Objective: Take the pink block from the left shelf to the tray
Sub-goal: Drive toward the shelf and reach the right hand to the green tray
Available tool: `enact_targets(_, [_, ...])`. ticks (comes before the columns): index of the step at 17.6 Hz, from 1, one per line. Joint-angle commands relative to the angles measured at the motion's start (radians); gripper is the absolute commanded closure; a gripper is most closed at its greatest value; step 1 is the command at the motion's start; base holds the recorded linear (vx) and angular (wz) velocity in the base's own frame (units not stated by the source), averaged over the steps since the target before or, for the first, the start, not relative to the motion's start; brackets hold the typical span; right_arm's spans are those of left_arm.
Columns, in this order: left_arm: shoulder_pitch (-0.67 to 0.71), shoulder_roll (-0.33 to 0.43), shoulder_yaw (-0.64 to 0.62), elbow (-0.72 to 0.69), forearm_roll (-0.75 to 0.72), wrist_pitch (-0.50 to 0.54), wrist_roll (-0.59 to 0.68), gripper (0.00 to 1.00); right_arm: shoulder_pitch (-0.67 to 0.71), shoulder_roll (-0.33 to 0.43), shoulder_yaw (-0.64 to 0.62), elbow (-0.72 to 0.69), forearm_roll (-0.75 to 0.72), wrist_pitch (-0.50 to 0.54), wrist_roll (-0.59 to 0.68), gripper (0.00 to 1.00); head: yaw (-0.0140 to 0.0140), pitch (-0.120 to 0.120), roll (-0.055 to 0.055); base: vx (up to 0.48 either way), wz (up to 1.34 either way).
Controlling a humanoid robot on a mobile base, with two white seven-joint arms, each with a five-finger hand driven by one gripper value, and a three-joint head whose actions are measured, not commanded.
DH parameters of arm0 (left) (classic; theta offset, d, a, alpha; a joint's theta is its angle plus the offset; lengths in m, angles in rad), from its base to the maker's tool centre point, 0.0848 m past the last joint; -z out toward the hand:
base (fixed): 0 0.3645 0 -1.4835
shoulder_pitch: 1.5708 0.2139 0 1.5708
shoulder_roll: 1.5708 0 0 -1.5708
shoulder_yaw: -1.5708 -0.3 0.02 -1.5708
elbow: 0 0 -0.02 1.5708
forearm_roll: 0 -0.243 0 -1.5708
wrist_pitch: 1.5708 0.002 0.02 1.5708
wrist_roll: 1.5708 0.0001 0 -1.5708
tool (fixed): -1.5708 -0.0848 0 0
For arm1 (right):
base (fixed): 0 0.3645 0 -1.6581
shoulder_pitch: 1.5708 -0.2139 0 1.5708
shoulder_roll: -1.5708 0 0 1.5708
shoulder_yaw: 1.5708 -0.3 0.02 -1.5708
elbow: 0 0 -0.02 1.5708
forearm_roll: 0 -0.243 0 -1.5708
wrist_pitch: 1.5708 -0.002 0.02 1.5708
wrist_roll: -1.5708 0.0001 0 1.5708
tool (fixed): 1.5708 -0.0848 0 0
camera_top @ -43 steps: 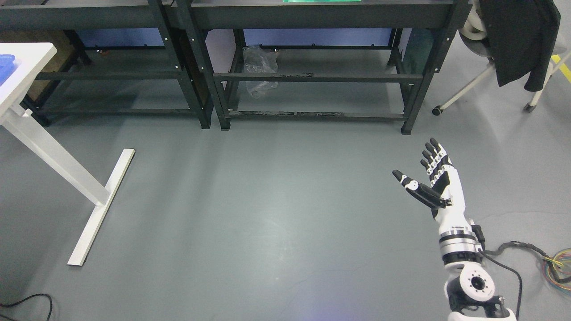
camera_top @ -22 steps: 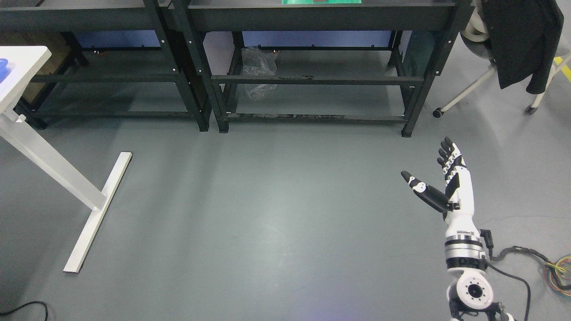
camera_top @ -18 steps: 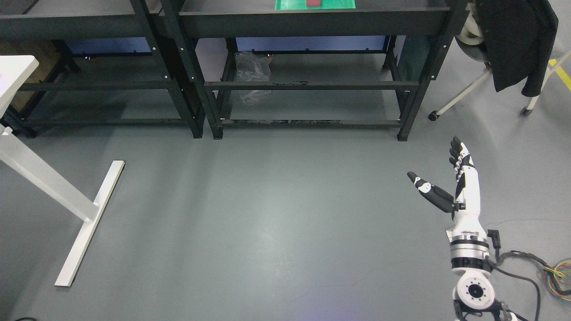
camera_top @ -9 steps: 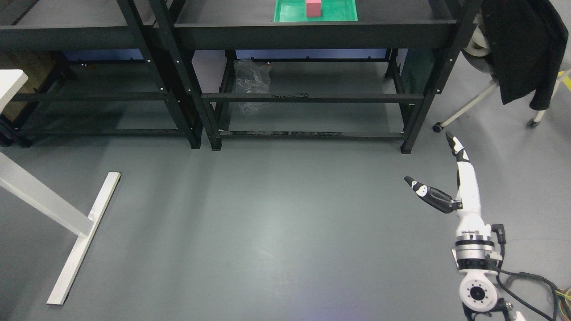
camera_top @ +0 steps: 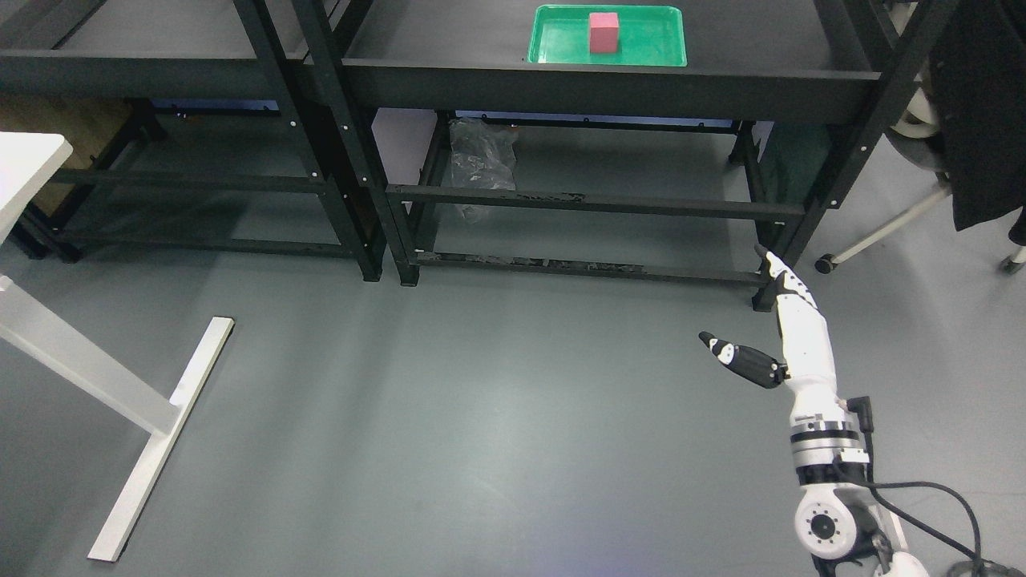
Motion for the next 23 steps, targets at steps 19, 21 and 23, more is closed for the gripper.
enact_targets(19, [-0.029, 0.017, 0.000, -0.017, 0.000, 0.000, 0.001, 0.00, -0.023, 0.051, 0.054, -0.003, 0.577, 0.004, -0.117, 0.01, 0.0000, 0.000, 0.000, 0.245, 0.07])
enact_targets(21, [-0.029, 0.017, 0.000, -0.017, 0.000, 0.000, 0.001, 0.00, -0.025, 0.051, 0.054, -0.003, 0.574, 0.004, -0.117, 0.01, 0.0000, 0.000, 0.000, 0.275, 0.00])
enact_targets(23, [-0.029, 0.017, 0.000, -0.017, 0.000, 0.000, 0.001, 0.00, -0.025, 0.051, 0.053, -0.003, 0.574, 0.004, -0.117, 0.01, 0.0000, 0.000, 0.000, 0.314, -0.02])
